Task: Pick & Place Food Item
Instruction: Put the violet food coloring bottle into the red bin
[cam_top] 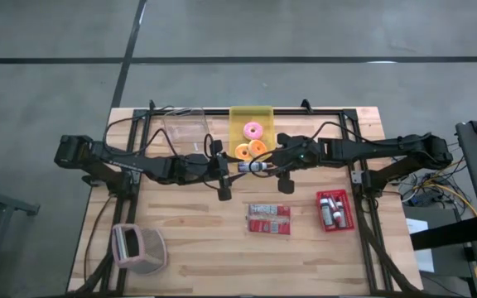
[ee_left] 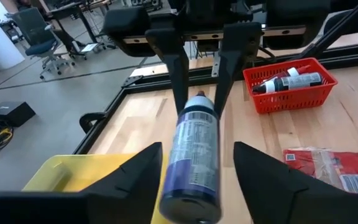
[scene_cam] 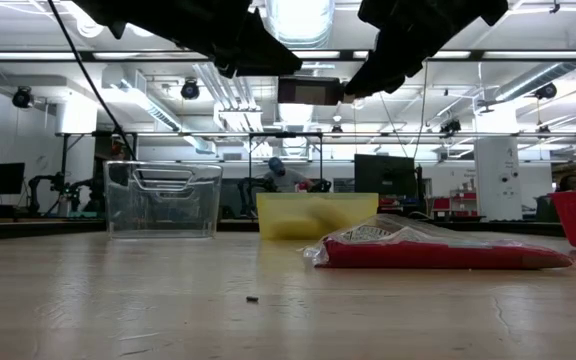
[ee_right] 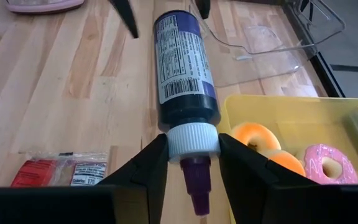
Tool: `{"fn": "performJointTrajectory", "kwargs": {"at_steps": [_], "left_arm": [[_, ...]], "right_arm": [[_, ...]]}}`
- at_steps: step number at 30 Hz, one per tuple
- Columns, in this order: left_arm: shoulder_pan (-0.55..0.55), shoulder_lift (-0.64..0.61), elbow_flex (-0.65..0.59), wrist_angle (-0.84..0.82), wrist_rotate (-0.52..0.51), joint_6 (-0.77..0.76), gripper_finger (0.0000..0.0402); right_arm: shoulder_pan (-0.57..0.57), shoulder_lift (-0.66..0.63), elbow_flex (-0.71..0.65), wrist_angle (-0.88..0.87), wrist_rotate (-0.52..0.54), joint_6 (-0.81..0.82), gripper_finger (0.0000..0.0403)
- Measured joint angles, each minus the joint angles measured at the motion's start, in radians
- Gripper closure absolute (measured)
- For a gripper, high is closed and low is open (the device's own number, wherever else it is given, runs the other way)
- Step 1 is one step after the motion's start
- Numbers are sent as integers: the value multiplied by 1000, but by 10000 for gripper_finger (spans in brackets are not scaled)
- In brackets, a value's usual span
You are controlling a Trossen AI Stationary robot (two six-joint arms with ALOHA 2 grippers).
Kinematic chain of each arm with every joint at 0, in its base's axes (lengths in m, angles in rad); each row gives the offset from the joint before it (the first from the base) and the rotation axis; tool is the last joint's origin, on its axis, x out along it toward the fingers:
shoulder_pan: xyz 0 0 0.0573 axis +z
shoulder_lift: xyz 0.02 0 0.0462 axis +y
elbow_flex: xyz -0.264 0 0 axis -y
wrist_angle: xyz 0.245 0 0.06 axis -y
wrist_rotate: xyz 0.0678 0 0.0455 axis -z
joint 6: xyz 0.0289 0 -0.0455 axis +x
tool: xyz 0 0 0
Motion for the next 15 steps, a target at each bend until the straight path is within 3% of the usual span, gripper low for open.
{"fn": "performJointTrajectory", "kwargs": {"at_steps": [9, 15], "left_arm": [[0, 0, 0, -5, 0, -6, 137], [0, 0, 0, -6, -1, -7, 118]], "right_arm": [[0, 0, 0, -1, 0, 0, 278], [0, 0, 0, -1, 0, 0, 278]]}}
